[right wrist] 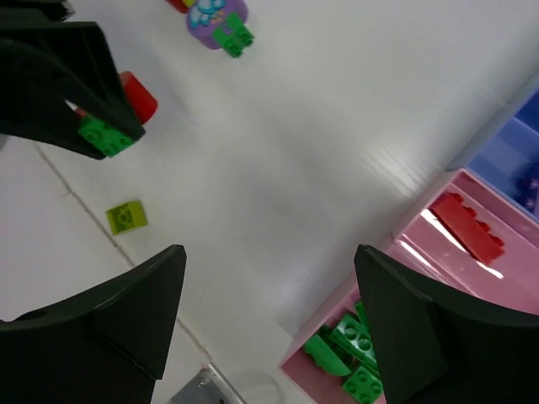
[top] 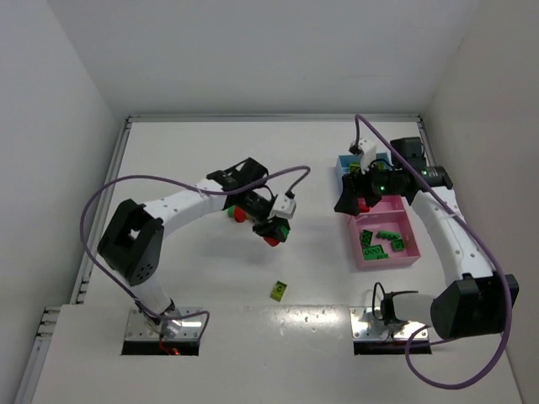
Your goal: Sort the legos into containers by color
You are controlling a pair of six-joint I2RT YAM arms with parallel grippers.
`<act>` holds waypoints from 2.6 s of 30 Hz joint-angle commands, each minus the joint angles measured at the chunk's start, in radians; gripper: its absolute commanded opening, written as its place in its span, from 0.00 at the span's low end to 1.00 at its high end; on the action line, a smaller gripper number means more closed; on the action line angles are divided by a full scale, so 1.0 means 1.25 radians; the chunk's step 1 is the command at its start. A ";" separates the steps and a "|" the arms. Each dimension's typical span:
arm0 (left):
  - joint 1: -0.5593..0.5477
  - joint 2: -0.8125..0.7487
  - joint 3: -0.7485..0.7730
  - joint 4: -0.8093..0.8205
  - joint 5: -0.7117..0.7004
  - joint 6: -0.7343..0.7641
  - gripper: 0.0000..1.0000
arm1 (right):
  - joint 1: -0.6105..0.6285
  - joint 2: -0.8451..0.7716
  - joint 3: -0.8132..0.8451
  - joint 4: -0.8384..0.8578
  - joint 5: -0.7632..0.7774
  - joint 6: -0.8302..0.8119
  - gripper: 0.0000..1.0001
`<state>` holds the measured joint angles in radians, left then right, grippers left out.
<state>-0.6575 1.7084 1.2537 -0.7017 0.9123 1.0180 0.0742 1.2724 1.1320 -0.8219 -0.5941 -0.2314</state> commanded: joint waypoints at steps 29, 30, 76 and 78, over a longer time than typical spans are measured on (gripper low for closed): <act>0.139 -0.159 0.003 0.593 -0.635 -1.429 0.00 | 0.276 0.111 0.069 0.433 0.073 0.594 0.81; 0.139 -0.159 0.003 0.593 -0.635 -1.451 0.00 | 0.276 0.121 0.069 0.444 0.085 0.594 0.81; 0.153 -0.103 0.012 0.542 0.025 -1.074 0.07 | 0.339 -0.237 -0.173 0.420 -0.111 0.138 0.00; 0.128 -0.071 0.051 0.454 0.075 -0.978 0.07 | 0.339 -0.291 -0.197 0.401 -0.087 0.081 0.00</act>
<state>-0.4606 1.5764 1.2499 0.0154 0.7704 -0.4423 0.4995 0.9859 0.9173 -0.2649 -0.6556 0.0677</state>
